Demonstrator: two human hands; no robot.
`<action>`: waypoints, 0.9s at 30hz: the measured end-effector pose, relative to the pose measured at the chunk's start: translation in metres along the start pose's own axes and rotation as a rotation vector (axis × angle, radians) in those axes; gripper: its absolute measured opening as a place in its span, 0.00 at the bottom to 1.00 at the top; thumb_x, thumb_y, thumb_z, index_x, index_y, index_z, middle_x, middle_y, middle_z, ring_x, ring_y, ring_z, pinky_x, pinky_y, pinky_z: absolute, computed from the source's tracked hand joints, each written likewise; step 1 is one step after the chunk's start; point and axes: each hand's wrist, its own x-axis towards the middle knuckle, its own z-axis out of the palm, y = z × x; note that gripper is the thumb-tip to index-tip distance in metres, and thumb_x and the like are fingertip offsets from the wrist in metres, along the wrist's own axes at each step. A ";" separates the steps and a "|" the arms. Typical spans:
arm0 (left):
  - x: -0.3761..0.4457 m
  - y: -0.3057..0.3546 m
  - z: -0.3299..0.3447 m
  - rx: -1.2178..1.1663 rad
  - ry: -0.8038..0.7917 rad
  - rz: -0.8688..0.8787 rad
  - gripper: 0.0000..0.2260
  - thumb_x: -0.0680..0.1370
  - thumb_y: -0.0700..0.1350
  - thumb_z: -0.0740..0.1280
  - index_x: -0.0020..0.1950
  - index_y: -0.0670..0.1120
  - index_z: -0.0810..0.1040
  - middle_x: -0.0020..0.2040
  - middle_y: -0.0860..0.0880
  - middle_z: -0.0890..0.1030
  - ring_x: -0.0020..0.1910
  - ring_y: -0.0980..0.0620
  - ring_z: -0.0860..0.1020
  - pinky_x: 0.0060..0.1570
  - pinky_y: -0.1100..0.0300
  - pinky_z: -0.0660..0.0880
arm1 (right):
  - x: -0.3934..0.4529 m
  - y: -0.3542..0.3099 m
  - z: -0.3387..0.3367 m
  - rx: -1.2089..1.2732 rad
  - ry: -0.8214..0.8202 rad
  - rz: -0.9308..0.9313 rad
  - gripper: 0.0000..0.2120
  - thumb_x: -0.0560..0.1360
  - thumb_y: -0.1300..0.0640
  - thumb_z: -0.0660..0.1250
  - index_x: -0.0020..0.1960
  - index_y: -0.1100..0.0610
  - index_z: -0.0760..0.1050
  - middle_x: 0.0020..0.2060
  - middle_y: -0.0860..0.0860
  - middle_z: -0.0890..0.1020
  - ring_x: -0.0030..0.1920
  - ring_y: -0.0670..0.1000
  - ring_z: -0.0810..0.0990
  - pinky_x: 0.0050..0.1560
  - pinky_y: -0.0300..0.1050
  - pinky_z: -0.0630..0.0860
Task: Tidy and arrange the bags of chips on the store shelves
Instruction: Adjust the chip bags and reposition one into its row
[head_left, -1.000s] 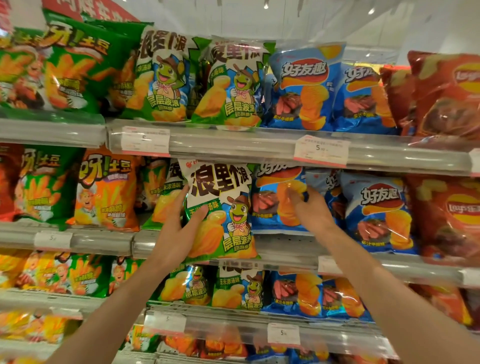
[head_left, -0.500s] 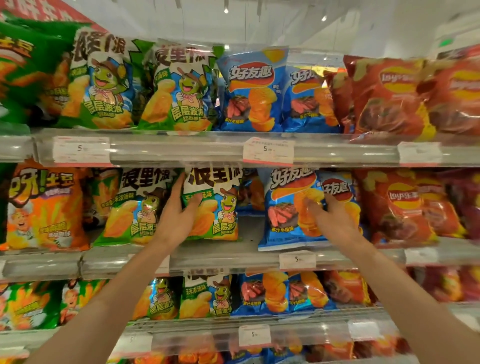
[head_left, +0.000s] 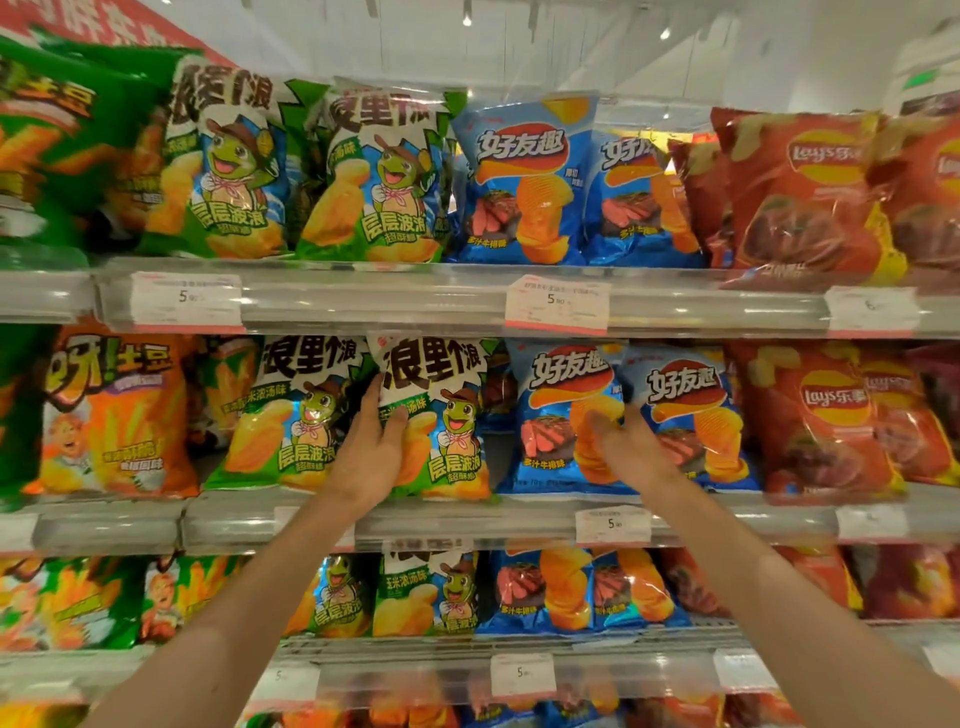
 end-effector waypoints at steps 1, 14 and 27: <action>-0.001 -0.001 0.002 0.035 0.032 0.020 0.26 0.82 0.59 0.52 0.79 0.61 0.48 0.74 0.50 0.67 0.69 0.45 0.71 0.70 0.45 0.65 | 0.000 0.000 0.000 -0.037 0.032 -0.006 0.03 0.82 0.61 0.56 0.50 0.60 0.64 0.24 0.48 0.69 0.23 0.49 0.67 0.25 0.43 0.62; -0.010 0.001 0.019 0.623 0.247 0.559 0.26 0.82 0.60 0.52 0.78 0.53 0.60 0.80 0.44 0.56 0.79 0.44 0.53 0.75 0.45 0.53 | 0.003 0.026 0.029 -1.056 0.386 -0.624 0.34 0.80 0.35 0.53 0.80 0.51 0.54 0.80 0.59 0.50 0.80 0.61 0.45 0.76 0.68 0.46; 0.003 0.002 0.051 0.872 0.210 0.425 0.31 0.81 0.66 0.44 0.81 0.55 0.46 0.81 0.45 0.45 0.79 0.44 0.41 0.76 0.40 0.47 | 0.016 0.040 0.035 -1.174 0.301 -0.538 0.36 0.79 0.33 0.39 0.81 0.50 0.41 0.80 0.57 0.40 0.79 0.59 0.34 0.75 0.69 0.39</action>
